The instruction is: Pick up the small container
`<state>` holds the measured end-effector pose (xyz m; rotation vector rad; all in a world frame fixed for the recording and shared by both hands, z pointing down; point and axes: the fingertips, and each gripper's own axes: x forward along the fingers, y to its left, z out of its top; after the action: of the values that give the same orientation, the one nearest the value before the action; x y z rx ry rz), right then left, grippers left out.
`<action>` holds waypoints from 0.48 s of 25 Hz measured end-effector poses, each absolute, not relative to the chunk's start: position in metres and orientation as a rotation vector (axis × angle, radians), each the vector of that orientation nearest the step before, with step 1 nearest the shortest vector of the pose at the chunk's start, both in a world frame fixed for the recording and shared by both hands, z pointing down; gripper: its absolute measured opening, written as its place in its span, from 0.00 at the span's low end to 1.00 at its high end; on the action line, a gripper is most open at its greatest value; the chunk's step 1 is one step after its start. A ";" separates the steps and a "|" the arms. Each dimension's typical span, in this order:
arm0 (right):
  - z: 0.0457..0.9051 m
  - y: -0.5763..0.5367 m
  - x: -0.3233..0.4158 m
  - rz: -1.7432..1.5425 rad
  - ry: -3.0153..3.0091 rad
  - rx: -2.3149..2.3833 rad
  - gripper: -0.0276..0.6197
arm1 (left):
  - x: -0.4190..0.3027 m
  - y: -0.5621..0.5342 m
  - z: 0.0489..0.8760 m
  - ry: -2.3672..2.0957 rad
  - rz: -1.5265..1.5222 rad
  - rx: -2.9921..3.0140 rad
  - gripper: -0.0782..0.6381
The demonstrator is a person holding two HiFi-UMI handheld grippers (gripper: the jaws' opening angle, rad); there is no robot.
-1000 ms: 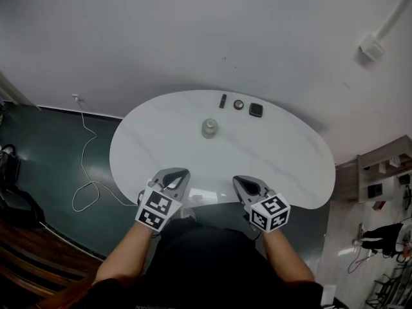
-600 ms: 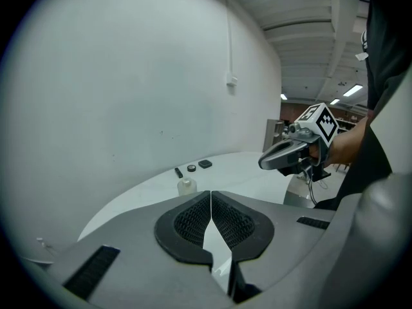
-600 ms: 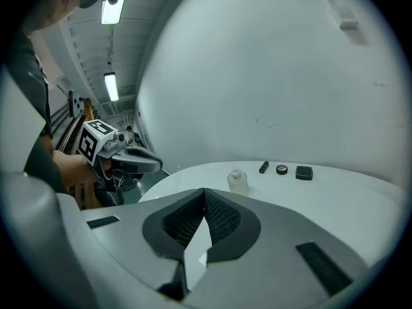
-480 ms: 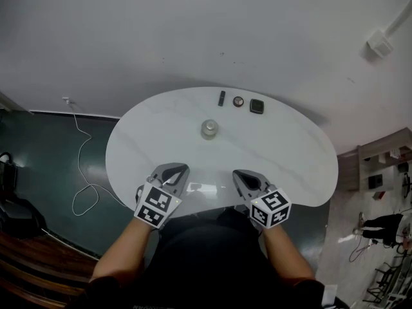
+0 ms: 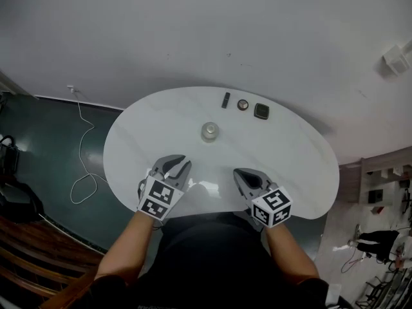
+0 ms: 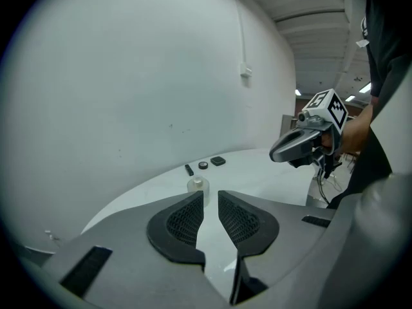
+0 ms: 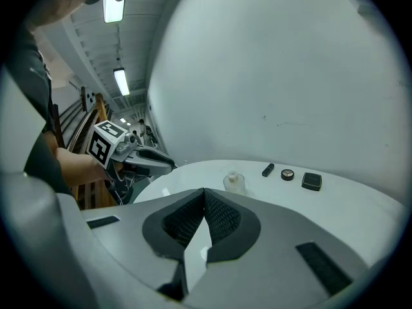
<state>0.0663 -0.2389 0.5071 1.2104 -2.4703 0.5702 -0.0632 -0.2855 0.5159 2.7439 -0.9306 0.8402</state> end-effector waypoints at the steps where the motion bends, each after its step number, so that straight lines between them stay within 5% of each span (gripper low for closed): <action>1: 0.508 -0.240 0.068 0.574 -2.472 1.203 0.03 | -0.060 -0.290 0.518 -0.941 0.844 2.744 0.23; 12: 0.530 -0.238 0.091 0.671 -2.470 1.200 0.03 | -0.029 -0.352 0.579 -0.956 0.924 2.688 0.38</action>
<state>0.0906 -0.2376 0.5297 1.1996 -2.4703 0.6715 -0.0286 -0.3523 0.5793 2.6880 -0.9561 0.9237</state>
